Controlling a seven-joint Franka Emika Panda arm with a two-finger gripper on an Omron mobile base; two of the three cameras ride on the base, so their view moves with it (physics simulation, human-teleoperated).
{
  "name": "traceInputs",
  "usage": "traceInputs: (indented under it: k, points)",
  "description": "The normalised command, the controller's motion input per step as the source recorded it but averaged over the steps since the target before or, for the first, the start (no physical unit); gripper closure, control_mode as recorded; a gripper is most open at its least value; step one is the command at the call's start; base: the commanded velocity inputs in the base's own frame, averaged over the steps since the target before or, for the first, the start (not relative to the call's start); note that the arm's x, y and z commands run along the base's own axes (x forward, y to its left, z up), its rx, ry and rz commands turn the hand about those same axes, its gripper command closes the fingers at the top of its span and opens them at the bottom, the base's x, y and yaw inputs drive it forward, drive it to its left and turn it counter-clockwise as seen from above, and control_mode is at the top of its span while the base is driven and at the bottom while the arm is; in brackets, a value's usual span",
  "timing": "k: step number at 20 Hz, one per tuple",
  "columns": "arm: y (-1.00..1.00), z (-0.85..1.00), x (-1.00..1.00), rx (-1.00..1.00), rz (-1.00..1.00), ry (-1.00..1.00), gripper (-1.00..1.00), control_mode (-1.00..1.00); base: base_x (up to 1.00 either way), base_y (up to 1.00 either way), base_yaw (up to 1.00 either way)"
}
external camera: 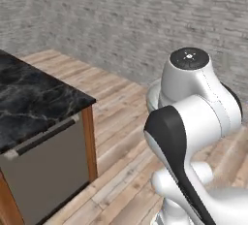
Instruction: Pick the bell pepper from the cabinet and place it in the bowl. Then pick the bowl and place it in the sink. Then turn on the sink facuet.
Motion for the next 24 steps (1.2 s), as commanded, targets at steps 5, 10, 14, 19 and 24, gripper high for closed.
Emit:
traceInputs:
  k: [5, 10, 14, 19, 24]
  points:
    - [0.00, 0.00, 0.00, 0.00, 0.00, 0.00, 1.00, 1.00, -0.25, 0.00, 0.98]
    - [0.00, 0.00, 0.00, 0.00, 0.00, 0.00, 1.00, 1.00, -0.03, 0.02, 0.83]
    - [0.00, 0.00, 0.00, 0.00, 0.00, 0.00, 1.00, 1.00, 0.18, 0.37, 0.53]
    - [0.00, 0.00, 0.00, 0.00, 0.00, 0.00, 1.00, 1.00, 0.52, 0.78, 0.08]
    - [0.00, 0.00, 0.00, 0.00, 0.00, 0.00, 1.00, 1.00, 0.75, 0.98, -0.12]
